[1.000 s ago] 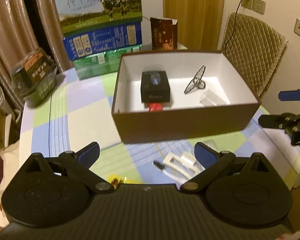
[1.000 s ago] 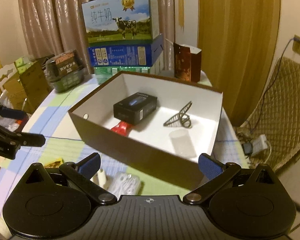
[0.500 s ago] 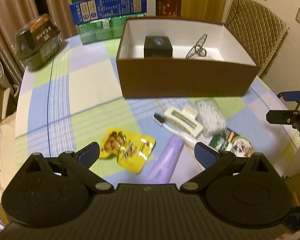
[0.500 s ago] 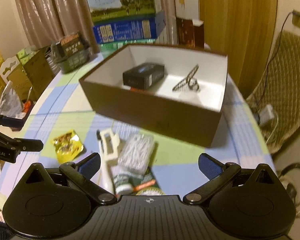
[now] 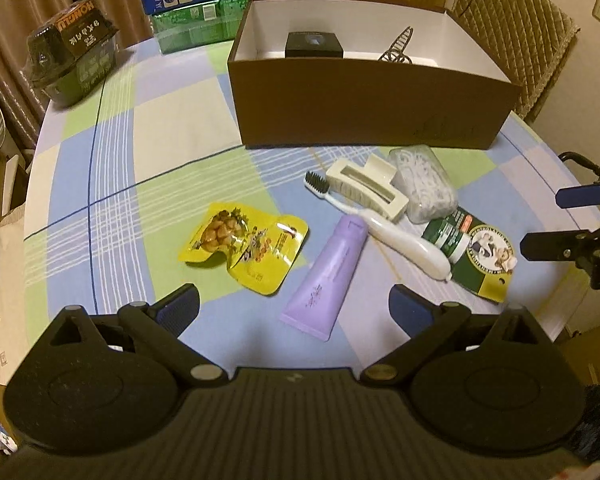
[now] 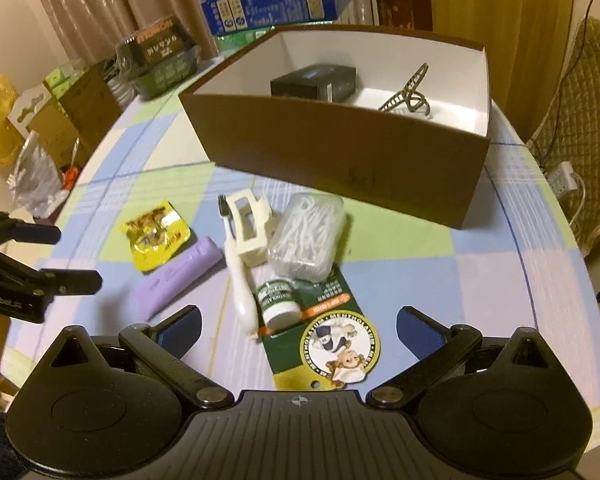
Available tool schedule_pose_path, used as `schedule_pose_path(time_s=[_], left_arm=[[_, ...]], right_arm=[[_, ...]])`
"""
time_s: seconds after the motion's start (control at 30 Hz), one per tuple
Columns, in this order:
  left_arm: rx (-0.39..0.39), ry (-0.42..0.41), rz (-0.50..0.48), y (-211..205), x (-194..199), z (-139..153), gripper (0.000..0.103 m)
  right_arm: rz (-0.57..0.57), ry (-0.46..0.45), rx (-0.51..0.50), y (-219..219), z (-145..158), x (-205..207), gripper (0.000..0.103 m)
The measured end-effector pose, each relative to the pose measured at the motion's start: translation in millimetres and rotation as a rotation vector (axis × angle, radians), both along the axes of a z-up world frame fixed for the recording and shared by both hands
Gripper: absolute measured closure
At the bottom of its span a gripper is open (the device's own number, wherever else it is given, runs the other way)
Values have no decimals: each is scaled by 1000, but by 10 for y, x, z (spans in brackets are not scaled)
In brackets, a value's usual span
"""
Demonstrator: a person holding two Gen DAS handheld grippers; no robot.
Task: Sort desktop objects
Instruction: 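Grasp the green lip balm card with the right tool while the left grasps the yellow snack packet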
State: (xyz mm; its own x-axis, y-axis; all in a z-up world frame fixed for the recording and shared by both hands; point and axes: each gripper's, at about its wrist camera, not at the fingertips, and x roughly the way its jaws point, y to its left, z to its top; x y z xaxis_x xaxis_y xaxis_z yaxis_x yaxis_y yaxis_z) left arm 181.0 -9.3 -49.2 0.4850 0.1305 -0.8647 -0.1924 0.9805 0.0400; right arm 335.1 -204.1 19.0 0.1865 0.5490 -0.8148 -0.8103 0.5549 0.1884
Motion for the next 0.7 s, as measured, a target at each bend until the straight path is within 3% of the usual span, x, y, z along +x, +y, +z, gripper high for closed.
schedule_pose_path(time_s=[0.1,0.17,0.43,0.7], left_arm=[[-2,7,8,23,-21,-40,3],[-2,8,12,38,-32,-63,3],[-8,-1,16,99,-20,-120,4],[-11,-11,20,177,46,-204,4]], right_arm=[[10,-26,-21,17,-70,-48,3],[21,-40,-23,29,-113,-79,9],[60,-43,1,125,-263,-100,53],[103,-63,-16,251,-396,-113,64]])
